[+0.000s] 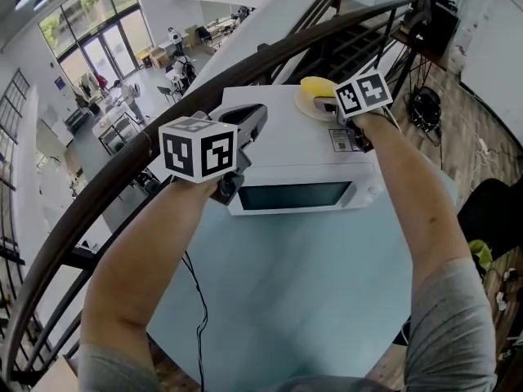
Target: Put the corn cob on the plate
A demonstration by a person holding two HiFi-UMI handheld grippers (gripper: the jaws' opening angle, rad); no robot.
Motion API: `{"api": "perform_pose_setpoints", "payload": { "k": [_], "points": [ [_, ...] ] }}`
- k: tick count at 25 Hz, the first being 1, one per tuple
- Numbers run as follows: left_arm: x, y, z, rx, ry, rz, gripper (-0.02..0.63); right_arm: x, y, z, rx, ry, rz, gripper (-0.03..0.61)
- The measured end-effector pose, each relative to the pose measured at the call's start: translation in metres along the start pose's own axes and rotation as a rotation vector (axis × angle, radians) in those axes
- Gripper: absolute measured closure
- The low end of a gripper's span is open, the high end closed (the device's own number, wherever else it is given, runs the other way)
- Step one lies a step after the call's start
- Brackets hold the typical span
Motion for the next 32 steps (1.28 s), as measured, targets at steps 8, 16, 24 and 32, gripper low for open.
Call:
{"api": "perform_pose_setpoints", "payload": {
  "k": [8,16,24,32],
  "points": [
    [-0.002,0.001,0.001,-0.006,-0.003,0.006,0.595,-0.008,0.004,-0.001,-0.002,-0.012,0.018,0.319],
    [-0.006,0.002,-0.002,-0.01,-0.007,0.006,0.595,-0.009,0.006,0.003,-0.028,-0.067,0.041,0.314],
    [-0.005,0.003,-0.002,-0.001,0.005,0.009,0.595,-0.013,0.004,-0.005,-0.056,-0.063,0.048,0.29],
    [-0.005,0.004,-0.007,-0.005,0.015,0.015,0.595,-0.014,0.0,-0.006,-0.047,-0.06,0.045,0.282]
  ]
}}
Point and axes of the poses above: the fingertips, and each gripper's own axes: y forward along the fingers, z to its left, x out of its top, the point moved 6 cm from there along -y, backward along the fingers, and after that the axes turned 5 degrees about z, right-handed, at the moved point
